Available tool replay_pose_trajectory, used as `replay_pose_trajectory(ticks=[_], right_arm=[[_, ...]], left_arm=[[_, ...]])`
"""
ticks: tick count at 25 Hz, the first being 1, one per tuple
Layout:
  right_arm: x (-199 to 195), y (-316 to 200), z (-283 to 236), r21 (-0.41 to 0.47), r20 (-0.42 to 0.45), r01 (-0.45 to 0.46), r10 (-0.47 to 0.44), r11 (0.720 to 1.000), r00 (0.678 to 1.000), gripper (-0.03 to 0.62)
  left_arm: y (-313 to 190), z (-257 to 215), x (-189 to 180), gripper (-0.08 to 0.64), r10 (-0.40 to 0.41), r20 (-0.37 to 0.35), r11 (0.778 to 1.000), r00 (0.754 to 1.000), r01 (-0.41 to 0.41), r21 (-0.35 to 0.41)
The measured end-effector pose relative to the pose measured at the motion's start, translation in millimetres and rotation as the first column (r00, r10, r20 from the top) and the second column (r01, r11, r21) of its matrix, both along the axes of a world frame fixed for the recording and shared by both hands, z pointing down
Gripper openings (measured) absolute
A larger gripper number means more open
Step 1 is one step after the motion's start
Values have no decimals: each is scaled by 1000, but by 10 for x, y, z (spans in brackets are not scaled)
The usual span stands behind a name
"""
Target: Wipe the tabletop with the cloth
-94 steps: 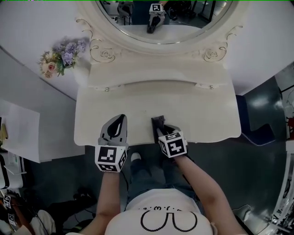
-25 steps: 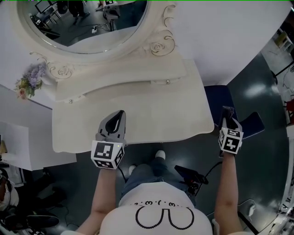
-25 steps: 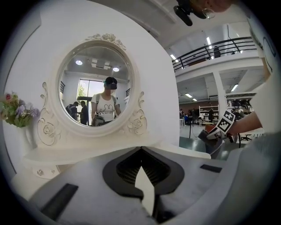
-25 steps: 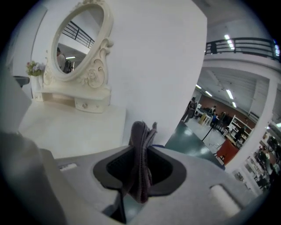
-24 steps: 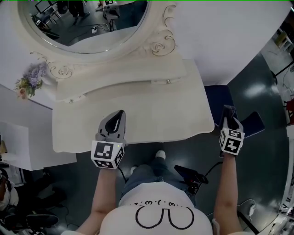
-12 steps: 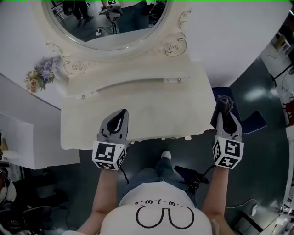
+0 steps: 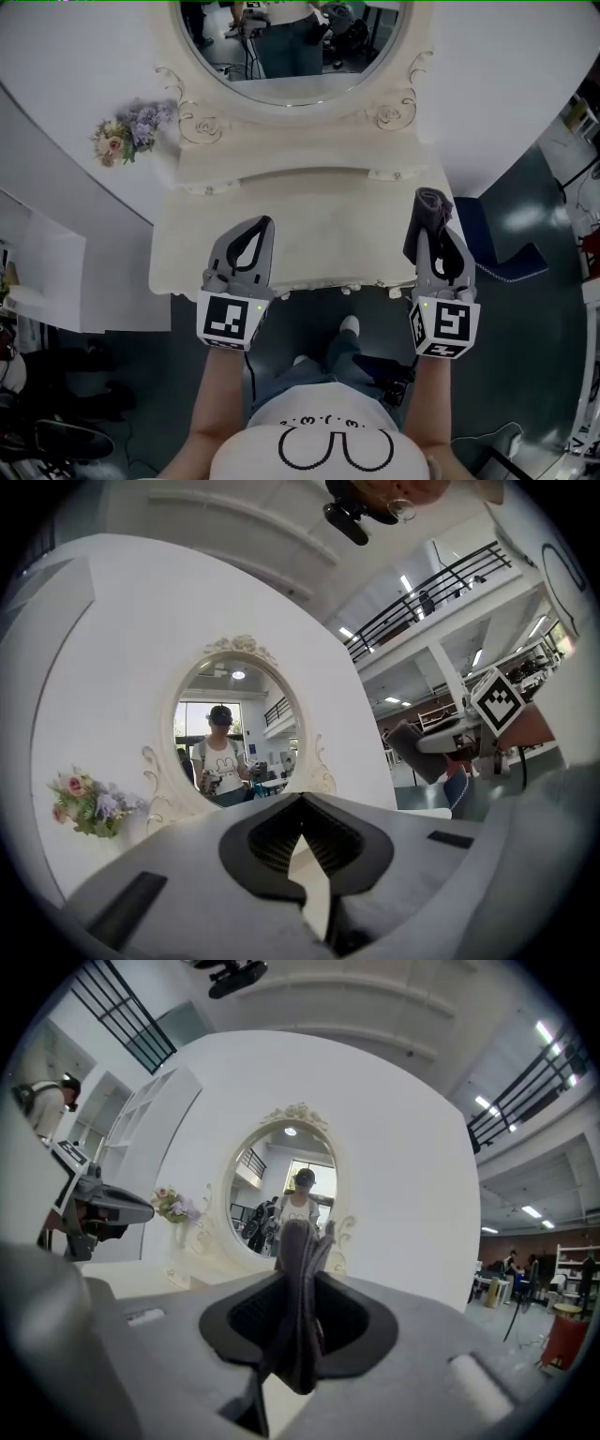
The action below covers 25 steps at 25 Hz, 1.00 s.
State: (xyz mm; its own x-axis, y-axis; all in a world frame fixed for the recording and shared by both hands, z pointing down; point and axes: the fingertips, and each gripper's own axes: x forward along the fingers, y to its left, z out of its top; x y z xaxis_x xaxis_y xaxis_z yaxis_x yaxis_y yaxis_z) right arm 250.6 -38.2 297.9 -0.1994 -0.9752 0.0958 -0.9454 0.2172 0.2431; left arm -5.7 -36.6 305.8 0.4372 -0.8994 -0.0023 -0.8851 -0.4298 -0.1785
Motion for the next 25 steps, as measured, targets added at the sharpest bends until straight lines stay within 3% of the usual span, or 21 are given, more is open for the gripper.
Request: replay_pose_trajectory(ticks=[5, 11, 25], right_arm=[[-497, 157, -122, 18, -32, 79, -78, 997, 996, 87], [-812, 297, -294, 51, -22, 147, -146, 988, 989, 87], [-888, 646, -447, 82, -25, 174, -173, 981, 985, 84]], left_arm=[[182, -250, -355, -3, -52, -50, 998, 997, 54, 43], [368, -467, -560, -2, -106, -86, 992, 991, 112, 62], [739, -662, -574, -3, -132, -139, 982, 981, 149, 115]])
